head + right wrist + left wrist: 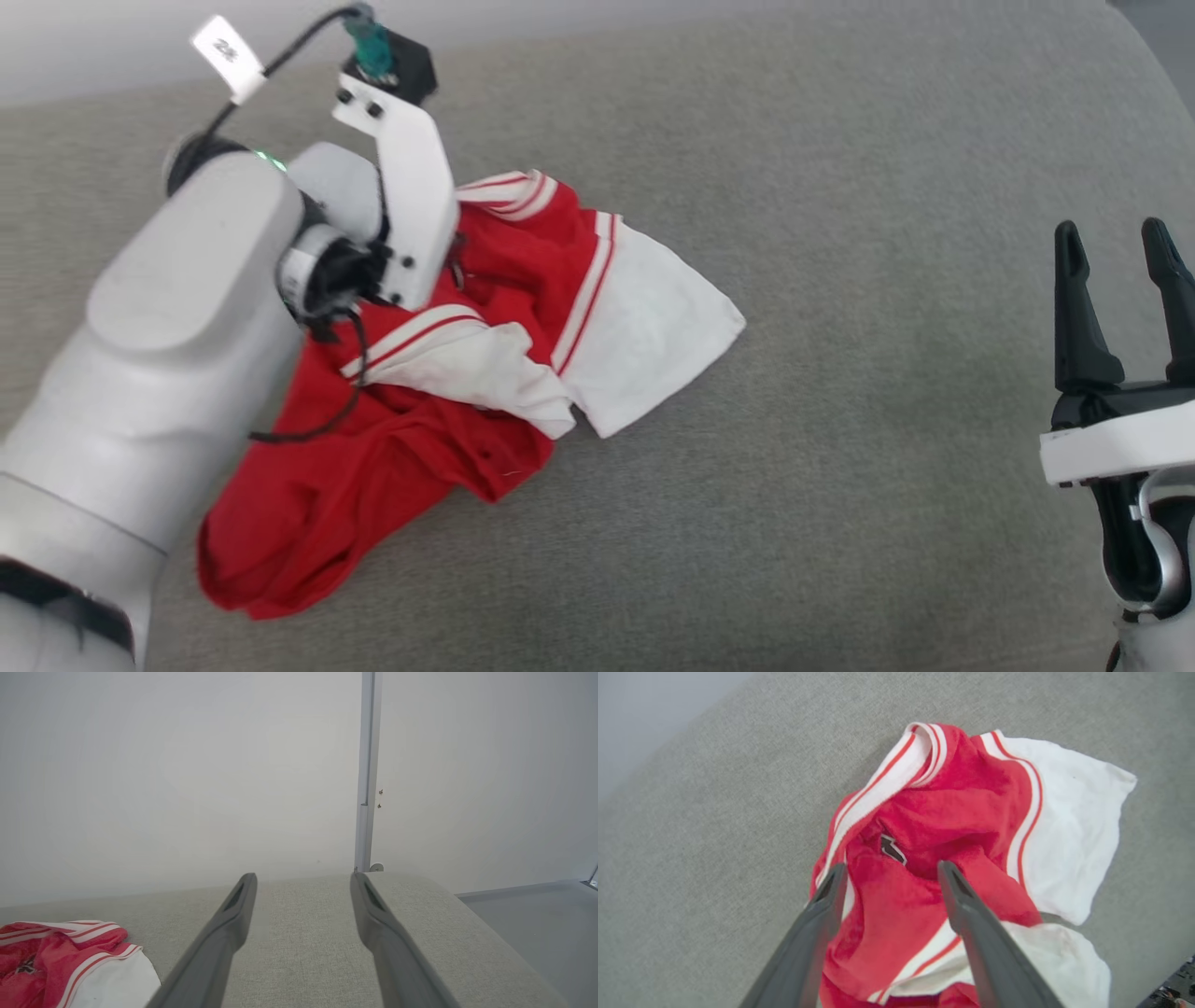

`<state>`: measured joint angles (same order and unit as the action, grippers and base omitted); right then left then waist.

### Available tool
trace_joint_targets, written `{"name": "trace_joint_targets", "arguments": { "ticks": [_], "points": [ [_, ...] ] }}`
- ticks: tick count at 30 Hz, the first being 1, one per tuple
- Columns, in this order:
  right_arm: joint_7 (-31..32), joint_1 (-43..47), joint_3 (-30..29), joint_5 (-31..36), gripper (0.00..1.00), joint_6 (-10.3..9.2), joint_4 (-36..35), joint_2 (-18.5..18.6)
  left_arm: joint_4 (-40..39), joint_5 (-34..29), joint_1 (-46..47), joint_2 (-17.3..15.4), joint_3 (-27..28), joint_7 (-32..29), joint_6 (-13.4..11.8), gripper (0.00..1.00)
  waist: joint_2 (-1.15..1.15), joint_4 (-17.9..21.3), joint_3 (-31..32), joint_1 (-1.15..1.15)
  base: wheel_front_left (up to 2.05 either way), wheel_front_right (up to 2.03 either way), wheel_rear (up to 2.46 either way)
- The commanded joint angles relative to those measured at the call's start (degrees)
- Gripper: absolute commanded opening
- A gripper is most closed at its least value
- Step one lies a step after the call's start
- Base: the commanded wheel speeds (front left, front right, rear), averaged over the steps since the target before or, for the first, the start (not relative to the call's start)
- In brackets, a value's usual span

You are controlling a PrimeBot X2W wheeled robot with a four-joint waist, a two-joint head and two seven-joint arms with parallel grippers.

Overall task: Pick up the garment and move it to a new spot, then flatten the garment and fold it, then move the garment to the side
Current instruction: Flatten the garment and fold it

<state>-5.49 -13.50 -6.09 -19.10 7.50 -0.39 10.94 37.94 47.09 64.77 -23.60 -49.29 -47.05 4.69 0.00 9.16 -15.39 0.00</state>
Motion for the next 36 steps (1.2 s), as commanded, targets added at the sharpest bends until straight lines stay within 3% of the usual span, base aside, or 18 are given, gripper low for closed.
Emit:
{"name": "trace_joint_targets", "arguments": {
  "ticks": [1, 13, 22, 26, 27, 28, 36],
  "points": [
    [0.5, 0.8, -0.4, 0.4, 1.0, -0.02, -0.6, -0.4, -2.1, 1.6, -1.9, 0.1, 0.1, -1.8, -1.4, 1.0, 0.0, -1.6, 1.7, 0.0, 0.0, 0.0, 0.0],
    [3.2, 1.9, -0.4, 2.2, 1.0, -0.02, -3.2, -1.8, -21.2, 4.6, -10.8, -1.3, -0.9, -8.8, -9.8, 1.0, 0.0, -4.3, 3.7, 0.0, 0.0, 0.0, 0.0],
    [3.2, 1.1, 0.3, 1.3, 1.0, -0.02, -3.3, -1.6, -20.9, 3.6, -14.5, -1.2, -1.3, -7.1, -13.8, 1.0, 0.0, -2.0, 1.9, 0.0, 0.0, 0.0, 0.0],
    [2.7, 0.5, 0.4, 1.0, 1.0, -0.02, -2.7, -1.6, -17.5, 3.3, -15.2, -0.6, -2.0, -5.4, -12.8, 1.0, 0.0, -1.2, 0.8, 0.0, 0.0, 0.0, 0.0],
    [2.6, 0.4, 0.5, 1.1, 1.0, -0.02, -2.6, -1.6, -16.7, 3.1, -15.2, -0.7, -2.3, -5.4, -12.3, 0.43, 0.0, -1.1, 0.7, 0.0, 0.0, 0.0, 0.0],
    [2.5, 0.3, 0.5, 1.1, 1.0, -0.02, -2.5, -1.6, -16.2, 2.9, -14.8, -0.7, -2.4, -4.6, -11.5, 0.0, 0.0, -1.1, 0.6, 0.0, 0.0, 0.0, 0.0],
    [2.1, 0.7, -0.9, 1.5, 1.0, -0.02, -1.9, -1.3, -15.6, 3.9, -13.1, -1.5, -1.2, -3.9, -10.1, 0.0, 0.0, -3.1, 1.1, 0.0, 0.0, 0.0, 0.0]
  ]
}}
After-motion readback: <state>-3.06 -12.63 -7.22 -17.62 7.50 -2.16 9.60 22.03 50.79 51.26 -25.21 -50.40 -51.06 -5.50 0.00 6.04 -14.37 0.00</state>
